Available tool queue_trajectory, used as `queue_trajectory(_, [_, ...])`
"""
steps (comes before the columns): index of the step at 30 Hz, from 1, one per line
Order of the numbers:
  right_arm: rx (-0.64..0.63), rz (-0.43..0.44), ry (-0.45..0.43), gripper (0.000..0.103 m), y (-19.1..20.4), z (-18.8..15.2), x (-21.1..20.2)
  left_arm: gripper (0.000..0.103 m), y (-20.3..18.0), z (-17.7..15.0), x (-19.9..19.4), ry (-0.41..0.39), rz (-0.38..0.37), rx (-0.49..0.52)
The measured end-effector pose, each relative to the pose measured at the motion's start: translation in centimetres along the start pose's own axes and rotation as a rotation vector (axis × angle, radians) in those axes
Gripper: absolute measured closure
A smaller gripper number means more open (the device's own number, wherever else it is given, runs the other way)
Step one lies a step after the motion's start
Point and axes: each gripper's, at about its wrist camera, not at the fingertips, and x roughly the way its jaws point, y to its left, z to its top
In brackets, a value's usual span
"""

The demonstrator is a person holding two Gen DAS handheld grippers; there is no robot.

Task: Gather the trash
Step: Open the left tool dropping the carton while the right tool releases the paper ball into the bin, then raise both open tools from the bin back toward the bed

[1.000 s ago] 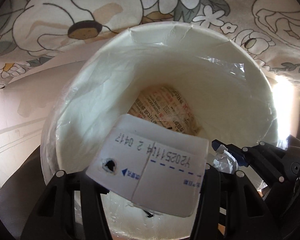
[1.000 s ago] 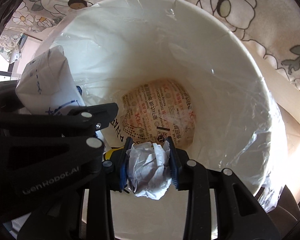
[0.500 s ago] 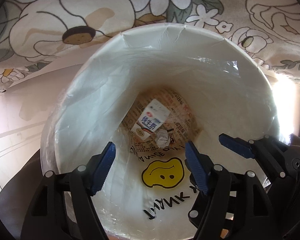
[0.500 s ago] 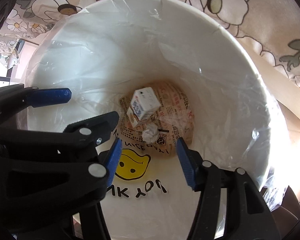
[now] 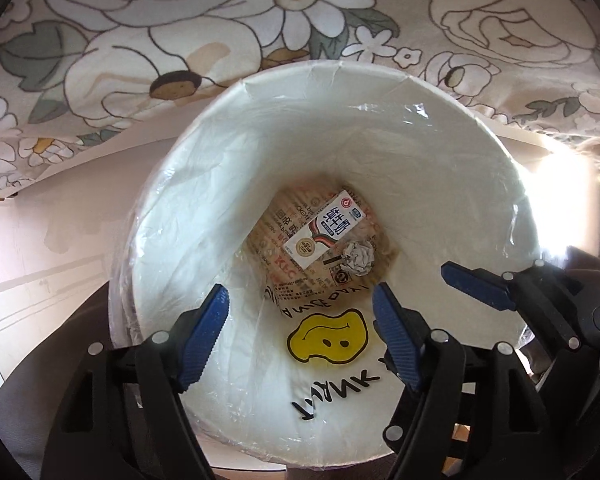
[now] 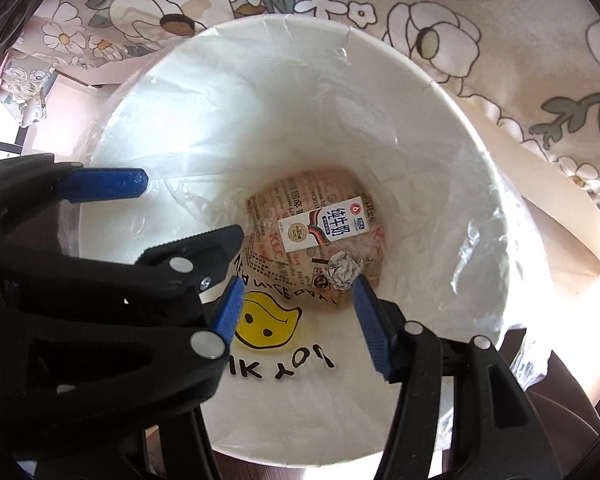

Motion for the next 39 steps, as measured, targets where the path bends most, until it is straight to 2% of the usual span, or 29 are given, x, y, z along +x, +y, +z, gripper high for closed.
queue_trajectory(5, [-0.025,-0.032,-0.041,0.045,0.4,-0.5,-2.7,0.023,-0.1,-0.8,-2.3,-0.048,0.028,0.043])
queue_trajectory(9, [-0.012,-0.031,-0.068,0.045,0.3,-1.0,-5.3,0.022,0.6,-1.6,-4.6,-0.070,0.017,0.026])
queue_trajectory(16, [-0.030,-0.054,-0.107,0.045,0.0,-2.3,-11.1,0.021,1.7,-2.3,-10.2,-0.155,0.000,-0.004])
queue_trajectory(21, [-0.063,-0.053,-0.192,0.045,0.5,-3.2,-17.0,0.021,1.9,-2.8,-14.4,-0.213,-0.033,-0.004])
queue_trajectory(24, [-0.093,-0.060,-0.251,0.041,0.8,-3.9,-20.2,0.019,1.8,-3.2,-17.0,-0.246,-0.056,0.009])
queue_trajectory(29, [-0.146,-0.093,-0.354,0.039,1.4,-4.4,-25.7,0.017,1.7,-3.4,-21.3,-0.320,-0.017,0.046])
queue_trajectory(35, [-0.160,-0.093,-0.470,0.035,0.9,-4.6,-32.6,0.013,3.3,-3.0,-27.9,-0.434,-0.016,0.020])
queue_trajectory(39, [-0.180,-0.113,-0.542,0.031,0.6,-4.6,-36.6,0.011,4.0,-2.6,-31.7,-0.510,0.015,0.004])
